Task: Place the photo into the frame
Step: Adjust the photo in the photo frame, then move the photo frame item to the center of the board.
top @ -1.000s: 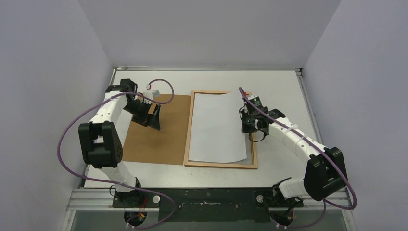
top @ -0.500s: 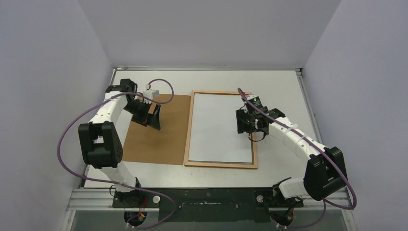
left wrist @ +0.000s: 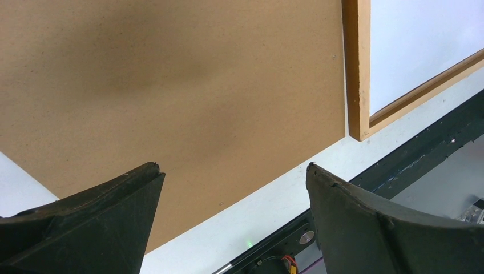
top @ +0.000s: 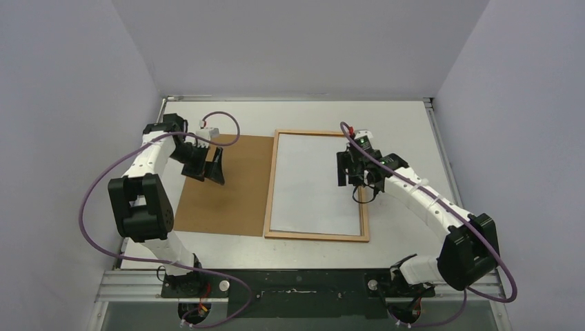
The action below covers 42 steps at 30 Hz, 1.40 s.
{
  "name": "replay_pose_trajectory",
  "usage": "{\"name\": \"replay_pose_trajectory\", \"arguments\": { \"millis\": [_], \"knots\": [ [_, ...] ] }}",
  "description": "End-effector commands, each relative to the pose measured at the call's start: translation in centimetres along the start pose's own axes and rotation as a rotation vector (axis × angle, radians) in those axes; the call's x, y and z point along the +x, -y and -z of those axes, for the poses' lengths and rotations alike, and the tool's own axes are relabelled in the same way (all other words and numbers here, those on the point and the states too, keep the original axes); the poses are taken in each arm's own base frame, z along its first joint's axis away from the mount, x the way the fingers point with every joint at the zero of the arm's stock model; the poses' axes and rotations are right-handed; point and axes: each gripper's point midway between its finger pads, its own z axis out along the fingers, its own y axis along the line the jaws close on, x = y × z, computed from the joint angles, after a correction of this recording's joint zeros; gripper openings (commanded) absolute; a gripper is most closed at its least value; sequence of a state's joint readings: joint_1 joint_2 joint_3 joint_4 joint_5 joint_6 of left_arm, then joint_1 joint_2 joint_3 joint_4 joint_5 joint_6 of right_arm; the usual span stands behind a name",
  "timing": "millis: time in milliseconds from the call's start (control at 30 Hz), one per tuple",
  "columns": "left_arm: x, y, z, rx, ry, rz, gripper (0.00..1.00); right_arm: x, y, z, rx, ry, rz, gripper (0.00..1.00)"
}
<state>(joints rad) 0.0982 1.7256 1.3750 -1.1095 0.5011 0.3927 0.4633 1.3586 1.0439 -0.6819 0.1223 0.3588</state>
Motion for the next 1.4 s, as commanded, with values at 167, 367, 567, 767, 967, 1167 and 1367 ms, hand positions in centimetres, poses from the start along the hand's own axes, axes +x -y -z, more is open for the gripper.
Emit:
{"name": "replay_pose_trajectory", "arguments": {
  "millis": [167, 367, 567, 767, 967, 1167, 1367],
  "knots": [
    [-2.5, -6.1, 3.1, -0.128, 0.094, 0.088, 0.98, -3.5, -14.8, 4.1, -0.149, 0.241, -0.009, 0.77],
    [-0.7, -11.5, 4.0, -0.234, 0.082, 0.158, 0.93, -1.7, -26.8, 2.9, -0.286, 0.216, 0.066, 0.78],
    [1.1, -13.6, 4.6, -0.26, 0.075, 0.192, 0.93, 0.5, -34.2, -0.5, -0.356, 0.142, 0.094, 0.81],
    [1.8, -14.8, 5.3, -0.308, 0.092, 0.203, 0.98, 1.9, -35.2, -4.0, -0.333, 0.097, 0.059, 0.85],
    [1.7, -15.3, 6.0, -0.358, 0.119, 0.209, 0.96, 1.9, -33.9, -6.4, -0.278, 0.079, 0.041, 0.86],
    [1.1, -15.5, 6.9, -0.381, 0.155, 0.222, 0.96, 0.7, -31.6, -7.3, -0.233, 0.086, 0.009, 0.87],
    [1.0, -16.7, 6.1, -0.424, 0.142, 0.204, 0.96, 0.5, -30.6, -8.2, -0.207, 0.076, -0.009, 0.89]
  ]
}}
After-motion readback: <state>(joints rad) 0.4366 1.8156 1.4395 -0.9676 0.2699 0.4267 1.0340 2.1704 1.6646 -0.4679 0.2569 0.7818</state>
